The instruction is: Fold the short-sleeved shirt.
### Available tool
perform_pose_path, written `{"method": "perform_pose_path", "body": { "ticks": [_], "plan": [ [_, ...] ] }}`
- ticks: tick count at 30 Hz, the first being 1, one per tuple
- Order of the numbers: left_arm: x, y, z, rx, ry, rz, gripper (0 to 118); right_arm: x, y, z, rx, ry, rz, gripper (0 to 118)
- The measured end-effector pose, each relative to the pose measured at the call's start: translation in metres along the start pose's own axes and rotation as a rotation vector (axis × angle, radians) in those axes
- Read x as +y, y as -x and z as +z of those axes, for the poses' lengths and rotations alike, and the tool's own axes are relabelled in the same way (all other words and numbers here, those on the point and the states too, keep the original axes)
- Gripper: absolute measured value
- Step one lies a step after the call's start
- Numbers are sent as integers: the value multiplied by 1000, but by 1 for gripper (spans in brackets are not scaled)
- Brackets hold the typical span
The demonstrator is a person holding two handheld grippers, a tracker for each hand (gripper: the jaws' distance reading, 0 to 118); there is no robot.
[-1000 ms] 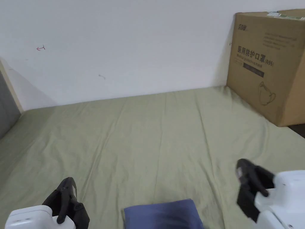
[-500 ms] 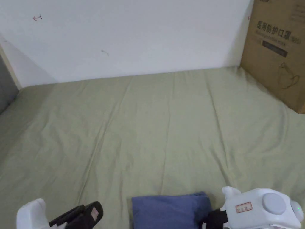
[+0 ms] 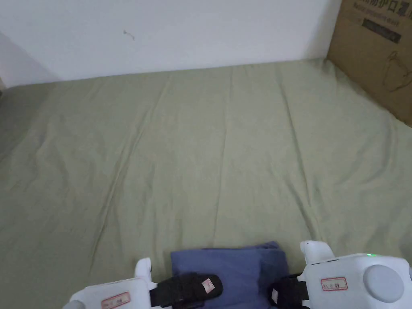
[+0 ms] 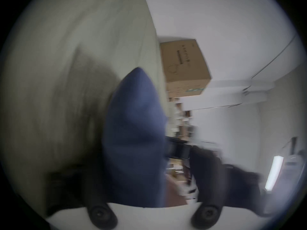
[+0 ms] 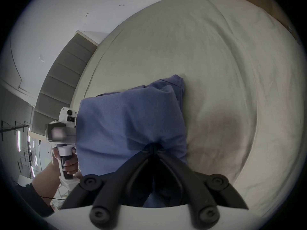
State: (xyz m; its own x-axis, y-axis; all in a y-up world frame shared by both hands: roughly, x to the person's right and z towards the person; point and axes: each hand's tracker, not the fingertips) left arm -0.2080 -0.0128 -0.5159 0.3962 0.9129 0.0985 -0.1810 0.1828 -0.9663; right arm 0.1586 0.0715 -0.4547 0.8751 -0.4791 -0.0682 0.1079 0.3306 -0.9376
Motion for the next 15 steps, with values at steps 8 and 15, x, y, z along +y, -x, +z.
{"method": "perform_pose_path", "body": {
  "ticks": [8, 15],
  "plan": [
    [9, -67, 40, 219, 40, -124, 17, -12, 36, 25, -102, -99, 166, 2],
    [60, -110, 212, 671, 1, -364, 17, -60, 84, 90, -186, -214, 234, 2]
  ]
}}
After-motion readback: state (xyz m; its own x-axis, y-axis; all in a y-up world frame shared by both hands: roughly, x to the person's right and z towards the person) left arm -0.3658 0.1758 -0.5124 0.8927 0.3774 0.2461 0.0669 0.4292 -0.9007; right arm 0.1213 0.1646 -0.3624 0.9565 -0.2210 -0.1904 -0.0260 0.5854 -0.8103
